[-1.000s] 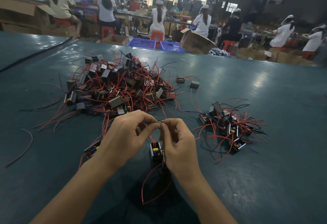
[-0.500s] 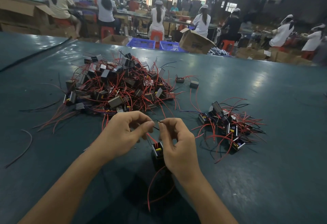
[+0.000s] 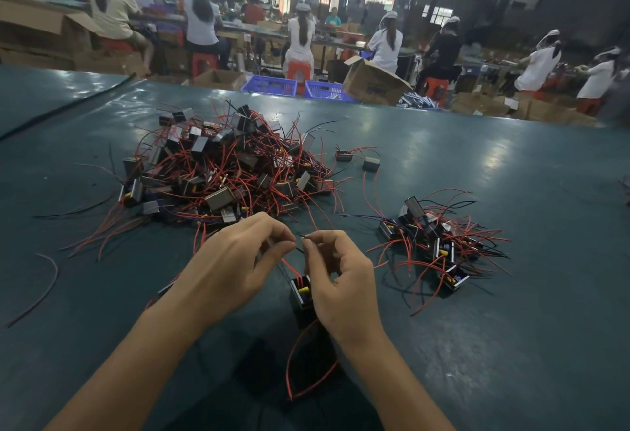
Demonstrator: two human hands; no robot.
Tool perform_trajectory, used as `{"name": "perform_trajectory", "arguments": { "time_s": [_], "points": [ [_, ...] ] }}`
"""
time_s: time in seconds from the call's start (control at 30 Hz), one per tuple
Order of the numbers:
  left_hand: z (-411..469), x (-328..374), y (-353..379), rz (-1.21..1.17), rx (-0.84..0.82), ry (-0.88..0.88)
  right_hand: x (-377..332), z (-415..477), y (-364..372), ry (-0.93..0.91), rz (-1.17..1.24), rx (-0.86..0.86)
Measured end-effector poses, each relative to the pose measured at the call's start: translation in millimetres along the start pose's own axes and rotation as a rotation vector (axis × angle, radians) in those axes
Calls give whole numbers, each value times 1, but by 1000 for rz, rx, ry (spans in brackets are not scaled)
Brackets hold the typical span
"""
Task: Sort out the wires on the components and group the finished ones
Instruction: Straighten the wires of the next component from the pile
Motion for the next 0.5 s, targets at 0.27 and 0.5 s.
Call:
{"name": "perform_trajectory", "arguments": {
  "time_s": [0.27,0.5],
  "points": [
    [0,10,-7,80,65,127,-3,1,-2,93,106,-18],
    [-2,10,0,108,57,126,-3,2,-3,135,84,10]
  ]
}}
Point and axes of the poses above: each hand's wrist, its own z-axis towards the middle knuckle, its own y-axis out of the palm, x = y × z, the point moved 1 cm from there along z, towards the middle knuckle, and after that the axes turned 9 degrees about z, right-handed, at the moved point
